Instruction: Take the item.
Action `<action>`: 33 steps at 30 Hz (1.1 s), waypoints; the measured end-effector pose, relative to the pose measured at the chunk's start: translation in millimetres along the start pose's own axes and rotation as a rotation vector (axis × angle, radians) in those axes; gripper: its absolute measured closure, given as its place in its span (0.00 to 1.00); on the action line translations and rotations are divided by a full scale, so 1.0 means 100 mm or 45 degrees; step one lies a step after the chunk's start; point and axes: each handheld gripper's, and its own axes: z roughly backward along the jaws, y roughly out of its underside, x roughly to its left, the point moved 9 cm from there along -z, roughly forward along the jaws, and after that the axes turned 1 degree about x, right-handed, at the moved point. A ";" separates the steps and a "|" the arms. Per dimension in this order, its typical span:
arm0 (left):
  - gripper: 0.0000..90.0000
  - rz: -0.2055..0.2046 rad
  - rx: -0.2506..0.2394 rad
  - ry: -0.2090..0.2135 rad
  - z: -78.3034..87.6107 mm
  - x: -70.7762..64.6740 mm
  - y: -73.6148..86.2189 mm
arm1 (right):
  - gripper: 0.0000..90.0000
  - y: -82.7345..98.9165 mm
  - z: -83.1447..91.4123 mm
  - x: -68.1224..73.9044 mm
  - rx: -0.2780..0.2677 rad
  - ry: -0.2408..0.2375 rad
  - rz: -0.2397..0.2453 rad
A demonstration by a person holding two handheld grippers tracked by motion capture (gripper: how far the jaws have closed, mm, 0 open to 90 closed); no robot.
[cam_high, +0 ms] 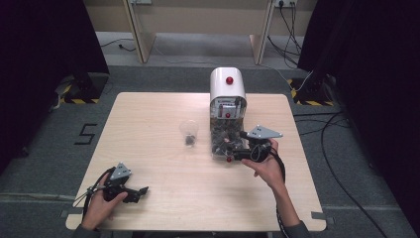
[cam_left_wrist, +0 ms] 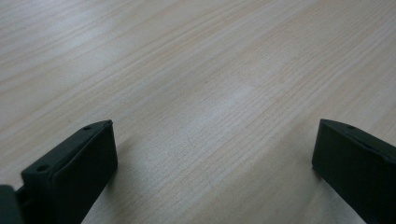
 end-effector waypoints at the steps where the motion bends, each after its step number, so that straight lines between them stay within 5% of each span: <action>1: 0.00 0.000 0.000 0.000 0.00 0.00 0.00 | 0.28 0.01 0.00 0.00 -0.003 0.004 0.010; 21: 0.00 0.000 0.000 -0.001 0.00 0.00 0.00 | 0.25 0.20 0.21 0.00 0.031 0.042 0.001; 33: 0.00 0.000 0.001 -0.001 0.00 0.00 0.00 | 0.24 0.51 0.32 -0.09 0.091 0.066 -0.032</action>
